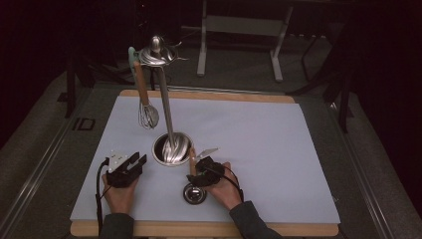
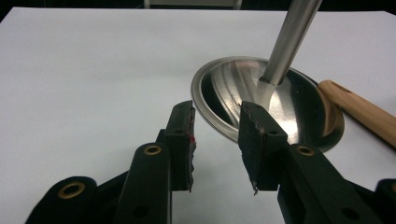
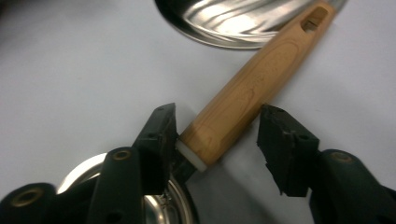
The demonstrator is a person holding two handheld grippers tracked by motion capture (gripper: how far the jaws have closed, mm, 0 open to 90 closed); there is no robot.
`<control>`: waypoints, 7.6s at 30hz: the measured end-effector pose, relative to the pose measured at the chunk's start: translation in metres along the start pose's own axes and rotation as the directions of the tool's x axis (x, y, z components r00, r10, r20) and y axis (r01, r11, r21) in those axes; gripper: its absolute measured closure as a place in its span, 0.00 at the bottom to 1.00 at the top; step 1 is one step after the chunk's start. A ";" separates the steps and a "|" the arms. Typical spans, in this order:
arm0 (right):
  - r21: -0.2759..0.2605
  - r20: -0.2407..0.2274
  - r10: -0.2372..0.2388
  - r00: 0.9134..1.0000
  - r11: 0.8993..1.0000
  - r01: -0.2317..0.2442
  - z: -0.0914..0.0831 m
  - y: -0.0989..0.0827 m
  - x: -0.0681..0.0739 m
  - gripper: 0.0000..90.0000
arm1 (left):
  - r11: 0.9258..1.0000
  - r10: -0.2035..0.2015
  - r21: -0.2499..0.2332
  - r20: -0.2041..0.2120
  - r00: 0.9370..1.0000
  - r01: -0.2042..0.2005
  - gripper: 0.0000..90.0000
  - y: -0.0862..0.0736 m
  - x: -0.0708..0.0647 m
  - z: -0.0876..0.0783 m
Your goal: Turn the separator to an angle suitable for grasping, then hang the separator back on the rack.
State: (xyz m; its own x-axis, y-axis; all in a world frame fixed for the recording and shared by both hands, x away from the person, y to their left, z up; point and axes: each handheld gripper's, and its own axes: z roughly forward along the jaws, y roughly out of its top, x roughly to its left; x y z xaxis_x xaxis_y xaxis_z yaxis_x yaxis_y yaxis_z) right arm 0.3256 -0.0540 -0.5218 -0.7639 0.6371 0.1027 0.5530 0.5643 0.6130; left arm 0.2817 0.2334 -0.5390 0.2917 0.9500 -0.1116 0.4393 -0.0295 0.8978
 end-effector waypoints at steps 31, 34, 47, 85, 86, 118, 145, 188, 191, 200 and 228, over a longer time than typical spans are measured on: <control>0.119 -0.037 0.165 0.986 0.980 -0.159 -0.044 -0.015 -0.086 0.71 | 1.000 0.000 0.002 0.001 1.000 0.000 0.73 0.000 0.000 0.000; 0.131 -0.048 0.174 0.984 0.977 -0.167 -0.044 -0.014 -0.087 0.71 | 1.000 -0.003 0.000 0.000 1.000 0.003 0.73 0.000 0.000 0.000; 0.226 -0.079 0.187 0.979 0.960 -0.165 -0.033 -0.005 -0.083 0.77 | 1.000 -0.002 -0.001 -0.005 1.000 0.002 0.72 0.000 0.000 0.000; 0.065 -0.109 0.062 0.992 0.996 -0.055 -0.046 0.005 -0.070 0.79 | 1.000 -0.002 -0.001 -0.005 1.000 0.002 0.72 0.000 0.000 0.000; 0.055 -0.109 0.057 0.992 0.997 -0.051 -0.048 0.005 -0.069 0.79 | 1.000 -0.001 0.000 -0.006 1.000 0.001 0.72 0.000 0.000 0.000; -0.098 -0.117 -0.011 0.993 0.995 -0.001 -0.073 0.012 -0.065 0.79 | 1.000 0.002 0.001 -0.007 1.000 -0.002 0.72 0.000 -0.001 0.000; -0.266 -0.148 -0.101 0.984 0.962 0.059 -0.092 0.021 -0.062 0.79 | 1.000 0.003 0.004 -0.008 1.000 -0.003 0.72 0.000 0.000 0.000; -0.415 -0.142 -0.249 0.958 0.894 0.170 -0.113 0.030 -0.057 0.79 | 1.000 0.002 0.002 -0.008 1.000 -0.002 0.72 0.000 -0.001 0.000; -0.423 -0.138 -0.252 0.958 0.889 0.173 -0.114 0.031 -0.056 0.79 | 1.000 0.001 0.001 -0.008 1.000 -0.001 0.72 0.000 -0.001 0.000; -0.439 -0.136 -0.266 0.954 0.880 0.182 -0.119 0.035 -0.055 0.79 | 1.000 0.002 0.002 -0.009 1.000 -0.002 0.72 0.000 -0.001 0.000; -0.461 -0.104 -0.307 0.946 0.858 0.228 -0.128 0.052 -0.050 0.79 | 1.000 -0.001 0.002 -0.007 1.000 0.001 0.72 0.000 0.000 0.000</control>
State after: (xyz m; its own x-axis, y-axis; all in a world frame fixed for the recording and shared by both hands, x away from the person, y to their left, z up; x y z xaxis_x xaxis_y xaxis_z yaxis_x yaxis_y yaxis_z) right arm 0.3501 -0.1237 -0.3953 -0.9271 0.3746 -0.0097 0.1468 0.3869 0.9104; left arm 0.2819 0.2329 -0.5390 0.2858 0.9520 -0.1095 0.4410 -0.0292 0.8970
